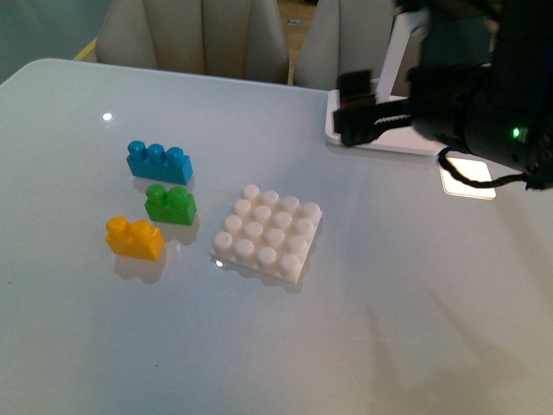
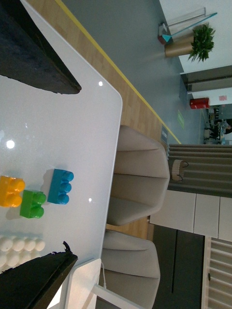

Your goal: Insert yellow block into base center

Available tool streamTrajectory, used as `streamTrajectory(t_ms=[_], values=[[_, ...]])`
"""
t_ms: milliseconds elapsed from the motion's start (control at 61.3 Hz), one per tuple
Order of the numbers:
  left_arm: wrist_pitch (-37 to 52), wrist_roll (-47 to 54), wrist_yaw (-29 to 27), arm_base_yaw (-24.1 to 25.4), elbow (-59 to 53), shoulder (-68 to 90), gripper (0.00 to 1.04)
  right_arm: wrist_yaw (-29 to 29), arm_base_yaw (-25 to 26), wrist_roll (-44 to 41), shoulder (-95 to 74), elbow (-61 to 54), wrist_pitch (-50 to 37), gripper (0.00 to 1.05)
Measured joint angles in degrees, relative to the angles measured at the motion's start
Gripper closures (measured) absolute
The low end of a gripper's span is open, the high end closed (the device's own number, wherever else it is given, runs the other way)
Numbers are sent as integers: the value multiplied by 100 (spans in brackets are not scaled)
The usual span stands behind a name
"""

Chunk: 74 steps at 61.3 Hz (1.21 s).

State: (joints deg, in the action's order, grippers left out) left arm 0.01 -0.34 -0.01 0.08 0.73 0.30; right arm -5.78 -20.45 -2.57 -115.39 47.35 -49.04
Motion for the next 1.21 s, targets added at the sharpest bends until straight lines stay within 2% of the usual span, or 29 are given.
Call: streamTrajectory(t_ms=[16, 65, 114, 180, 245, 441, 783, 849, 930, 1208], values=[[0, 0, 13, 0, 0, 0, 7, -343, 20, 26, 79, -227, -501, 23], [0, -2, 2, 0, 0, -2, 7, -892, 120, 81, 382, -859, -1502, 32], [0, -2, -2, 0, 0, -2, 7, -977, 293, 138, 883, -1458, -2039, 40], [0, -2, -2, 0, 0, -2, 7, -903, 520, 168, 1729, -2015, -1937, 51], [0, 0, 0, 0, 0, -2, 7, -702, 758, 179, 2730, -2673, -1886, 67], [0, -2, -2, 2, 0, -2, 7, -315, 1106, 181, 3738, -3547, -1591, 103], [0, 0, 0, 2, 0, -2, 7, 122, 1569, 201, 5654, -4352, -501, 103], [0, -2, 0, 2, 0, -2, 7, 525, 1843, 199, 5993, -4435, -243, 103], [0, -2, -2, 0, 0, -2, 7, 538, 2015, 205, 6424, -4529, 92, 103], [0, 0, -2, 2, 0, -2, 7, 564, 2024, 212, 7753, -4656, 1231, 103]])
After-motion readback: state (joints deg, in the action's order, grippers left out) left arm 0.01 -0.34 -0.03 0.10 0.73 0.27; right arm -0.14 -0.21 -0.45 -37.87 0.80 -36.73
